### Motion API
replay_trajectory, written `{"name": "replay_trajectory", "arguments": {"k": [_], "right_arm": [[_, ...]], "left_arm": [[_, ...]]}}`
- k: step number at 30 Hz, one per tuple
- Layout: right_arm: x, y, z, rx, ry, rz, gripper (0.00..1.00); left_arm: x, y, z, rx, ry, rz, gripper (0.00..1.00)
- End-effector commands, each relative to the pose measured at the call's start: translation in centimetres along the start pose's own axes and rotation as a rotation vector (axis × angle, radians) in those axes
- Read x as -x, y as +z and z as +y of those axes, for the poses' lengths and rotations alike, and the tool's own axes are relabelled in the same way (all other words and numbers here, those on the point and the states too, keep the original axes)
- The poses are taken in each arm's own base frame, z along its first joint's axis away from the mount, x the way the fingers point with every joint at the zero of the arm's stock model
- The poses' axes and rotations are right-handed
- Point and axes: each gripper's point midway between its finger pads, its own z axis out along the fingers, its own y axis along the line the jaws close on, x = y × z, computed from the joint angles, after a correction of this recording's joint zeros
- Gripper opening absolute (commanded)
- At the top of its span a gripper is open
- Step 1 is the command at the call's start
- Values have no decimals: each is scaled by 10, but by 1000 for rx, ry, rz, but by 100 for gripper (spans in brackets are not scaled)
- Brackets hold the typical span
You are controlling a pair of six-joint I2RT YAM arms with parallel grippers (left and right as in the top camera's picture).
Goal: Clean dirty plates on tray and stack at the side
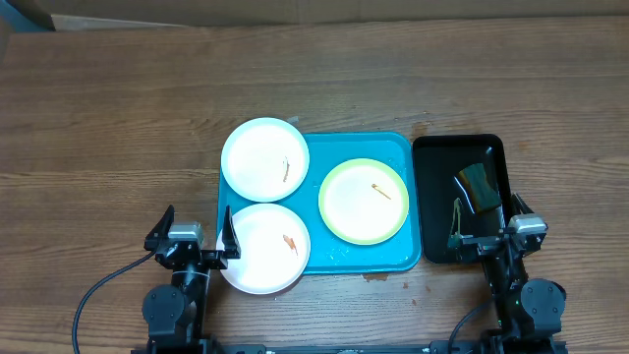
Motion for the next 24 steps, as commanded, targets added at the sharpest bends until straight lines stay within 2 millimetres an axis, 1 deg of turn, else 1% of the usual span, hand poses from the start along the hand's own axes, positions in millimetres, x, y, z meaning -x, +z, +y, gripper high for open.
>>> {"name": "replay_trajectory", "arguments": {"k": [1, 5, 7, 10, 11, 14, 17, 19, 22, 23, 24], "right_arm": [[-1, 0, -1, -1, -4, -8, 100], [0, 0, 0, -1, -4, -11, 100], [4, 0, 1, 9, -5, -29, 100], [11, -1, 11, 65, 16, -55, 100], [10, -1, 12, 72, 33, -51, 100], [-1, 0, 8, 46, 73, -1, 100], [2, -2, 8, 39, 165, 41, 100], [14, -5, 8, 36, 187, 56, 100], [44, -9, 10, 31, 185, 67, 100], [67, -11, 11, 28, 188, 94, 100], [78, -10, 12, 24, 189, 119, 100]], "left_arm": [[0, 0, -2, -3, 17, -4, 100], [0, 0, -2, -3, 17, -4, 100], [0, 0, -2, -3, 17, -4, 100], [0, 0, -2, -3, 17, -4, 100], [0, 0, -2, -3, 17, -4, 100], [0, 0, -2, -3, 17, -4, 100], [0, 0, -2, -3, 17, -4, 100], [0, 0, -2, -3, 17, -4, 99], [0, 0, -2, -3, 17, -4, 100], [0, 0, -2, -3, 17, -3, 100], [0, 0, -2, -3, 17, -4, 100]]}}
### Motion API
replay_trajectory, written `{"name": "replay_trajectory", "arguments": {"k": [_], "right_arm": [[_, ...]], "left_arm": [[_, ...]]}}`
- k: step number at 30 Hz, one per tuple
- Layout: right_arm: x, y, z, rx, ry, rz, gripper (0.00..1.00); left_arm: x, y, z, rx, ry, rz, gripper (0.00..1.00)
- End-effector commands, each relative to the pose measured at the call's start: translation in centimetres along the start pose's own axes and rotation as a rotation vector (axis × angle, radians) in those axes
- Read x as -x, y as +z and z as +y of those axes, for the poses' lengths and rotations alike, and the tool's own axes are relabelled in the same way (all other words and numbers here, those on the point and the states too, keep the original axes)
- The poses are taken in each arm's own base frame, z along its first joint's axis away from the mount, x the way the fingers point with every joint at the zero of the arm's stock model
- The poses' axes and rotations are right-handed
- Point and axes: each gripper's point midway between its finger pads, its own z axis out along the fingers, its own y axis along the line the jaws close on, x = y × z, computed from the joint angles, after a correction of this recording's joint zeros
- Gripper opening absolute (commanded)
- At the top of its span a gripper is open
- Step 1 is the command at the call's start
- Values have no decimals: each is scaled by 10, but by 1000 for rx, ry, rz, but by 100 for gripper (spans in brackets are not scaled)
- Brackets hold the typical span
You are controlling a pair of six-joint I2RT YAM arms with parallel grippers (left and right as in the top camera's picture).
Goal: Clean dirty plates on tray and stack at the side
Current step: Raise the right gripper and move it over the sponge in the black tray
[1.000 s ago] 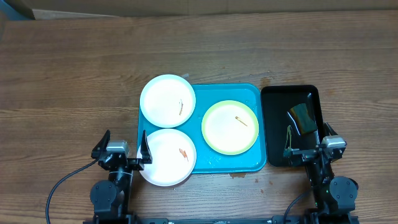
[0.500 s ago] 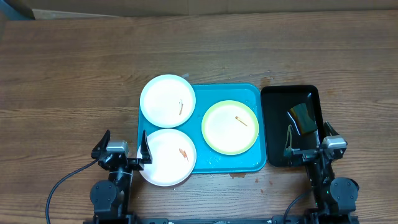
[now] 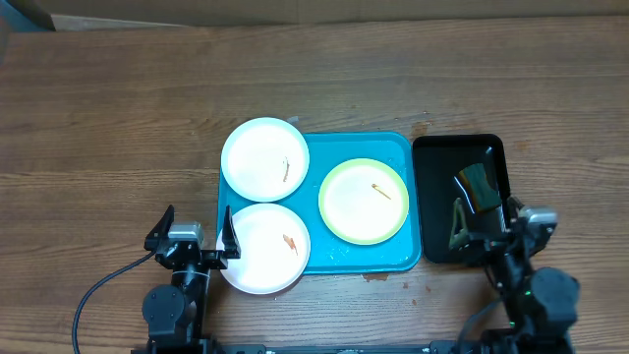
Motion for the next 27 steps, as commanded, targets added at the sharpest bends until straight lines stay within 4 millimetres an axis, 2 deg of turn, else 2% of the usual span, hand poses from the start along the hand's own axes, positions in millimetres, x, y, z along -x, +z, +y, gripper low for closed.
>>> {"name": "replay_trajectory", "arguments": {"k": [1, 4, 5, 8, 10, 12, 15, 17, 22, 27], "right_arm": [[70, -13, 16, -3, 28, 3, 100], [94, -5, 20, -30, 26, 149, 100], [98, 2, 23, -31, 10, 245, 100], [103, 16, 24, -46, 5, 380, 100], [112, 36, 24, -64, 19, 476, 100], [113, 52, 28, -47, 45, 546, 100], [102, 69, 39, 16, 80, 656, 100], [90, 80, 35, 6, 88, 703, 100], [55, 99, 12, -95, 79, 821, 100], [31, 113, -5, -167, 68, 895, 100]], "left_arm": [[0, 0, -2, -3, 17, -4, 100], [0, 0, -2, -3, 17, -4, 100], [0, 0, -2, -3, 17, -4, 100], [0, 0, -2, -3, 17, -4, 100], [0, 0, -2, -3, 17, -4, 100], [0, 0, -2, -3, 17, -4, 100], [0, 0, -2, -3, 17, -4, 100], [0, 0, -2, -3, 17, -4, 100], [0, 0, -2, -3, 17, -4, 100], [0, 0, -2, -3, 17, -4, 100]]}}
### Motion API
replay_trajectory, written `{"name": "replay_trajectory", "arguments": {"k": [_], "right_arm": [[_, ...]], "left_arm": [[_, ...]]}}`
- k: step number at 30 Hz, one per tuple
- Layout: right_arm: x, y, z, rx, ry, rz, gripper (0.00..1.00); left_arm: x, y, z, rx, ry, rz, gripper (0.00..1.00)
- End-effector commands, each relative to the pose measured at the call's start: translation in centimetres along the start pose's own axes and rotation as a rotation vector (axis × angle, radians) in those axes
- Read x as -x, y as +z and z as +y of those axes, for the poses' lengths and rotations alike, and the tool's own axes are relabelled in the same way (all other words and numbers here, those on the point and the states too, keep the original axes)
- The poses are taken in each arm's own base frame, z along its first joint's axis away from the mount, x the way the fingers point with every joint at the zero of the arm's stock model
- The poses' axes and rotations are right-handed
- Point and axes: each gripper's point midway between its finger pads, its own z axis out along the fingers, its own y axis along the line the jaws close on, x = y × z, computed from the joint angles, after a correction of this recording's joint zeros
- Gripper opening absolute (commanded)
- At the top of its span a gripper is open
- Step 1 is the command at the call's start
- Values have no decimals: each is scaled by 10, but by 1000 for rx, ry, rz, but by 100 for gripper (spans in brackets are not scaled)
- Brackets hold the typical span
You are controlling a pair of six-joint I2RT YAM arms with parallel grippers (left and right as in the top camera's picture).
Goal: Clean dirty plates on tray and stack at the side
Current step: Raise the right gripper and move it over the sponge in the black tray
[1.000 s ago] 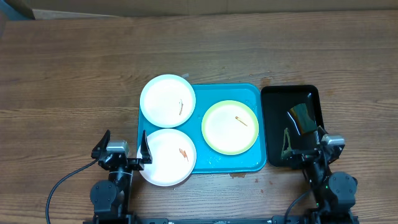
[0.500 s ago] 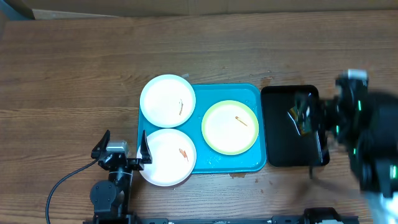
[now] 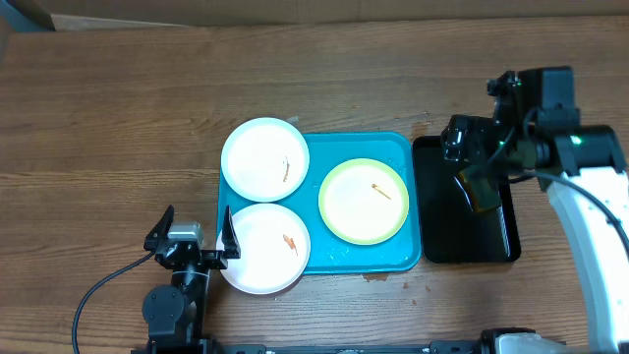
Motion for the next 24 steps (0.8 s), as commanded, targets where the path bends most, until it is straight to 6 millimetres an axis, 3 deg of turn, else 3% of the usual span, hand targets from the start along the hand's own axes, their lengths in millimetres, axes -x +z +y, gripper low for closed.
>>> {"name": "replay_trajectory", "arguments": {"k": [1, 7, 24], "right_arm": [[8, 12, -12, -61, 3, 11, 100], [8, 31, -15, -67, 8, 49, 100], [22, 35, -44, -164, 39, 0, 100]], "left_arm": [[-1, 0, -2, -6, 17, -2, 100], [-1, 0, -2, -6, 17, -2, 100], [-2, 0, -3, -12, 17, 4, 100]]}}
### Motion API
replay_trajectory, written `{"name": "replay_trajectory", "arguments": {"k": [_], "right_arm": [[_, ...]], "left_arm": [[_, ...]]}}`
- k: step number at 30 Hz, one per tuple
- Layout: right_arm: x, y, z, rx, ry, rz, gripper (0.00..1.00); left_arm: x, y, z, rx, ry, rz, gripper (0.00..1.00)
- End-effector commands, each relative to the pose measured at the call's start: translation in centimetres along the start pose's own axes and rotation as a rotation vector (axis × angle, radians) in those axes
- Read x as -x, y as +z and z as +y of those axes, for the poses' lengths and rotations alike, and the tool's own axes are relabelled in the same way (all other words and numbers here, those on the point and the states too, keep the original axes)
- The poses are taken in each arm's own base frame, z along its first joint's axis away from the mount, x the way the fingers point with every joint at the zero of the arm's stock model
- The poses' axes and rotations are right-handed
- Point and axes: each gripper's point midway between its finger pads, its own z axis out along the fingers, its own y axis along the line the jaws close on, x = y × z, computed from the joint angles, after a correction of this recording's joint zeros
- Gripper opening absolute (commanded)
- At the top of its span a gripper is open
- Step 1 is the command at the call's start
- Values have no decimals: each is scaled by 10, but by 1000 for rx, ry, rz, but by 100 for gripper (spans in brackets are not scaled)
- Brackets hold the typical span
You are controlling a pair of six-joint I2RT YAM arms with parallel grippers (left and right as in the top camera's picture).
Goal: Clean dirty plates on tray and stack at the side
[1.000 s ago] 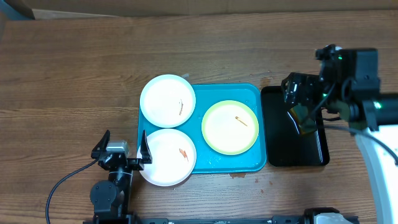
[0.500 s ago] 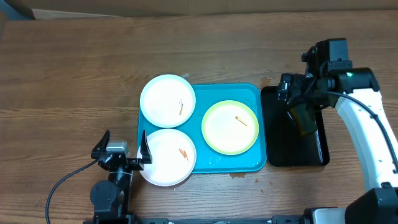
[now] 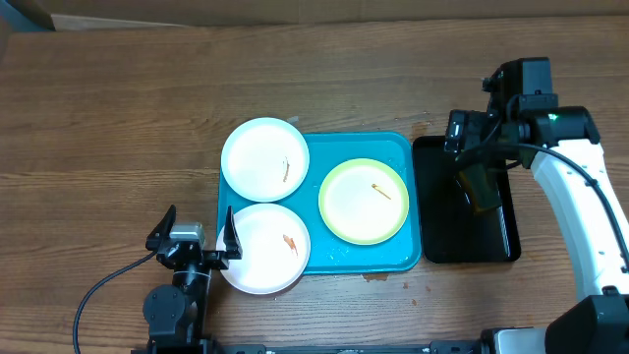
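A blue tray (image 3: 403, 147) holds three dirty plates: a white plate (image 3: 257, 162) overhanging its far left corner, a white plate (image 3: 260, 258) overhanging its near left corner, and a green-rimmed plate (image 3: 359, 211) on the right. Each carries a small orange-brown smear. To the right, a dark sponge (image 3: 480, 189) lies in a black tray (image 3: 442, 231). My right gripper (image 3: 478, 152) hangs over that tray's far end, just beyond the sponge, and looks open. Parked at the table's near edge, my left gripper (image 3: 195, 234) is open, with one finger beside the near white plate.
Bare wooden table surrounds both trays. A small brown spot (image 3: 373, 276) sits on the wood just in front of the blue tray. A cable (image 3: 98, 295) trails from the left arm's base.
My right gripper has shifted slightly, staying above the far end of the black tray near the sponge. Plates, sponge and left arm are unchanged.
Both arms were parked at the table's near edge, the right gripper at the black tray's front. The right arm then began to stir, and later stood extended over the tray's far end above the sponge, where it still hangs. The plates have not moved.
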Motion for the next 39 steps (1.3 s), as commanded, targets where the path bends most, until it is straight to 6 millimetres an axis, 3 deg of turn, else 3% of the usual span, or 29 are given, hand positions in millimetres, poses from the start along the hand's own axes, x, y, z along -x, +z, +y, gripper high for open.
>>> {"name": "replay_trajectory", "arguments": {"k": [1, 10, 23, 30, 34, 39], "right_arm": [[12, -2, -15, -29, 31, -26, 100], [7, 1, -47, -66, 133, -12, 100], [3, 1, -49, -70, 136, 6, 100], [-14, 1, -50, -79, 140, 73, 100], [-18, 0, -49, -76, 140, 88, 100], [-19, 1, -45, -55, 141, 95, 100]], "left_arm": [[-2, 0, 0, 2, 16, 5, 100], [-2, 0, 0, 2, 16, 5, 100], [-2, 0, 0, 2, 16, 5, 100], [-2, 0, 0, 2, 16, 5, 100], [8, 0, 2, 12, 35, -35, 100], [38, -8, -35, -199, -24, -113, 100]]}}
